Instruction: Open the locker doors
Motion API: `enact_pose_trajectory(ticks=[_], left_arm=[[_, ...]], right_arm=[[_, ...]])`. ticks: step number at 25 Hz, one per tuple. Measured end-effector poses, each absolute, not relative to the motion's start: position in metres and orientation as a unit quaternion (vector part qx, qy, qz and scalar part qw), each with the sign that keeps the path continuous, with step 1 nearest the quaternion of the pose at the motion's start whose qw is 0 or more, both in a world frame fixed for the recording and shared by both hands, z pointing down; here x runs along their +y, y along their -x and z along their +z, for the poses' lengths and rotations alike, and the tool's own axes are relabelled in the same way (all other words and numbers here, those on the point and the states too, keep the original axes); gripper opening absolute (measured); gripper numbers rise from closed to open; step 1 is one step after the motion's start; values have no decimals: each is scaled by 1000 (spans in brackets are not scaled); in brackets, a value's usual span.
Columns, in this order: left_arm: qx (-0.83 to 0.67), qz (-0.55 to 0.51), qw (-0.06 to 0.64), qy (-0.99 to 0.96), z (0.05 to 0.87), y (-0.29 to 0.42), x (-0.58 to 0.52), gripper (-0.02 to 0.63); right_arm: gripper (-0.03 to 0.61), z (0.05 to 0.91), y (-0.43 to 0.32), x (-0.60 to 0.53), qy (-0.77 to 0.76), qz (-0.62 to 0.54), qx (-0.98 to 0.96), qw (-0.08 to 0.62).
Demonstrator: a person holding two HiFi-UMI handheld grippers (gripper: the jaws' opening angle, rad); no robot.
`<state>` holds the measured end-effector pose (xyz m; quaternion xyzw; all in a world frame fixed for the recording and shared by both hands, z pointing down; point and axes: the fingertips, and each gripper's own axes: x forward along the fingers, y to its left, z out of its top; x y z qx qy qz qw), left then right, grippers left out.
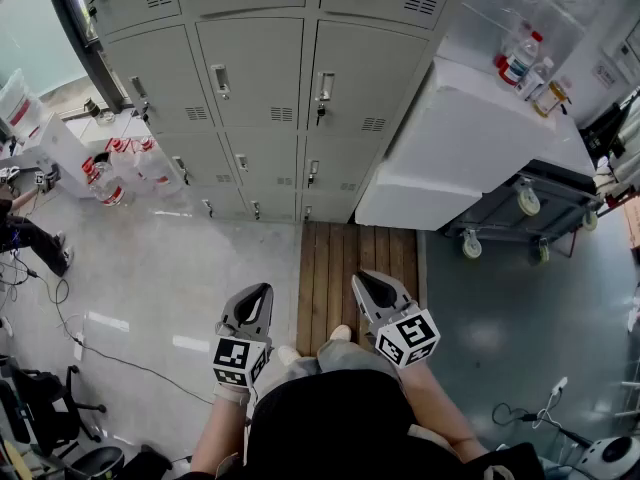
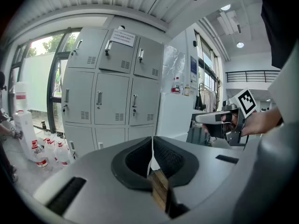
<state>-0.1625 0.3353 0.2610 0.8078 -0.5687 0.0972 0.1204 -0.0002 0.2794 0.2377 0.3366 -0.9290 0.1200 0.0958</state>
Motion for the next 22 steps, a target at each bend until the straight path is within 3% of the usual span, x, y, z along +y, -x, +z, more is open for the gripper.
enact_pose_trajectory(ticks=[13,22], left_arm=[[-543,98,130,-824,271,157,309,28],[-534,136,143,-822,292,127,242,29]], right_arm=[[44,243,-17,273,-384,146,-908,85],[44,258,-66,206,-412,171,-892,76]])
